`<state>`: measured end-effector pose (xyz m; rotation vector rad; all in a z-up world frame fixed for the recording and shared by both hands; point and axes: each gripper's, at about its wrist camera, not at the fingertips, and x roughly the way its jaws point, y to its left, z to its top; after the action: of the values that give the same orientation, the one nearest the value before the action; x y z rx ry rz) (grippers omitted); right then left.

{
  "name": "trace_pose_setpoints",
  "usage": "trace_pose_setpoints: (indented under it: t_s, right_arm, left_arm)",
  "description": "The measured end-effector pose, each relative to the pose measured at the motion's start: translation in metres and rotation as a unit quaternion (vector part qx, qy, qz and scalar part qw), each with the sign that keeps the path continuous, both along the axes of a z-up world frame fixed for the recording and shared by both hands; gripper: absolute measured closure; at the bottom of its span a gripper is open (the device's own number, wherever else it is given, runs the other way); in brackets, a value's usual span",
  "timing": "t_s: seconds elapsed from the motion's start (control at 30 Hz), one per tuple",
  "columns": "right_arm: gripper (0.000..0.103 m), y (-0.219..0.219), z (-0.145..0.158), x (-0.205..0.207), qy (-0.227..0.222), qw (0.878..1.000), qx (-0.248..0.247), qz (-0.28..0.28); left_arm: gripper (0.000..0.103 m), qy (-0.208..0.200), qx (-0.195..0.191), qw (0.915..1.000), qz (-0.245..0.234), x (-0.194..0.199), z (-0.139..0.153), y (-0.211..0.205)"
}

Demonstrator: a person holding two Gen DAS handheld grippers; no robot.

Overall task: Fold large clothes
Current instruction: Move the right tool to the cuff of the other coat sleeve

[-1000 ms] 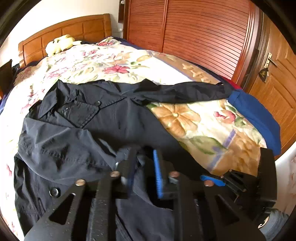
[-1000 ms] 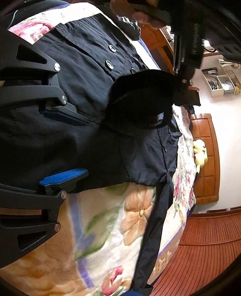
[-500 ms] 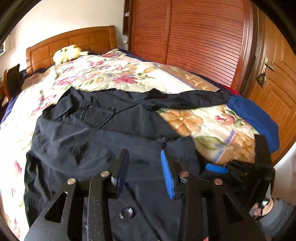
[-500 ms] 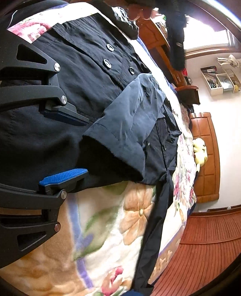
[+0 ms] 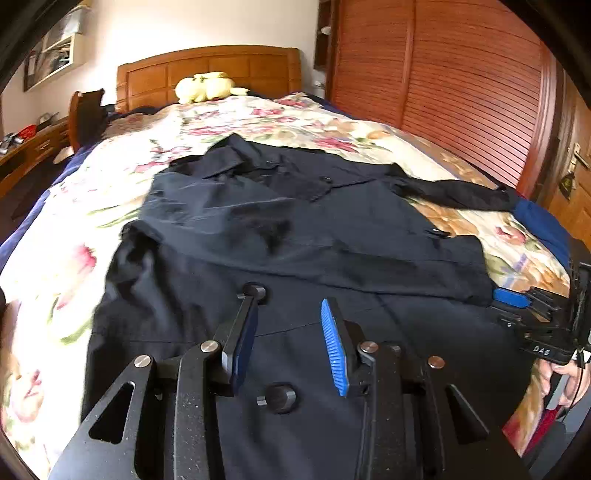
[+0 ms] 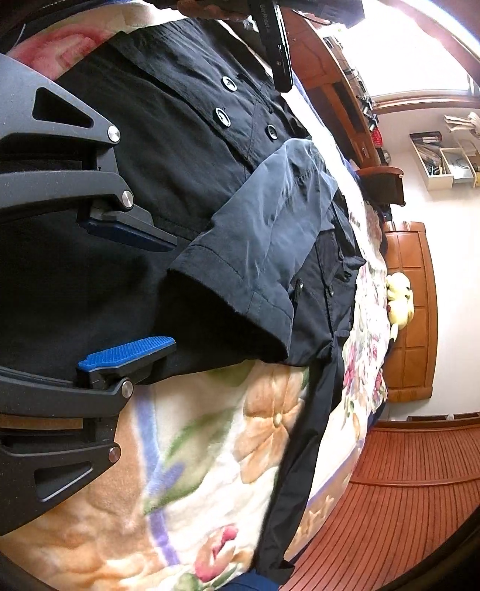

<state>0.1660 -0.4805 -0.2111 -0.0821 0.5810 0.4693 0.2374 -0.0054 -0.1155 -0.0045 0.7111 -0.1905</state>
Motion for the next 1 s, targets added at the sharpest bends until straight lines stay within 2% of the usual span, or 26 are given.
trace_pose_setpoints:
  t_s: [0.17, 0.37, 0.5, 0.6, 0.7, 0.77, 1.0]
  right_arm:
    - [0.053, 0.002, 0.000, 0.001, -0.002, 1.000, -0.010, -0.004]
    - [0.053, 0.001, 0.006, 0.005, 0.008, 1.000, -0.027, -0.007]
    - [0.053, -0.008, 0.024, 0.007, 0.016, 0.999, -0.032, -0.013]
    - [0.053, -0.025, 0.049, 0.014, 0.003, 0.999, -0.031, -0.030]
    - [0.053, -0.046, 0.074, 0.033, -0.011, 0.998, -0.032, -0.055]
    - [0.046, -0.061, 0.086, 0.050, -0.016, 0.997, -0.039, -0.069]
    - [0.040, -0.115, 0.108, 0.129, -0.005, 0.985, -0.077, -0.153]
  left_arm:
    - [0.066, -0.011, 0.008, 0.9997, 0.021, -0.003, -0.005, 0.021]
    - [0.066, -0.013, -0.010, 0.9994, 0.032, -0.007, -0.014, 0.039]
    - [0.066, -0.012, -0.022, 0.9992, 0.031, -0.009, -0.017, 0.044]
    - [0.066, -0.015, -0.018, 0.9993, 0.029, -0.011, -0.017, 0.042]
    - [0.066, -0.017, -0.009, 0.9996, 0.021, -0.012, -0.019, 0.037]
    - [0.066, -0.019, -0.001, 0.9996, 0.020, -0.013, -0.019, 0.035]
    - [0.066, -0.018, 0.015, 0.9996, 0.016, -0.015, -0.025, 0.028]
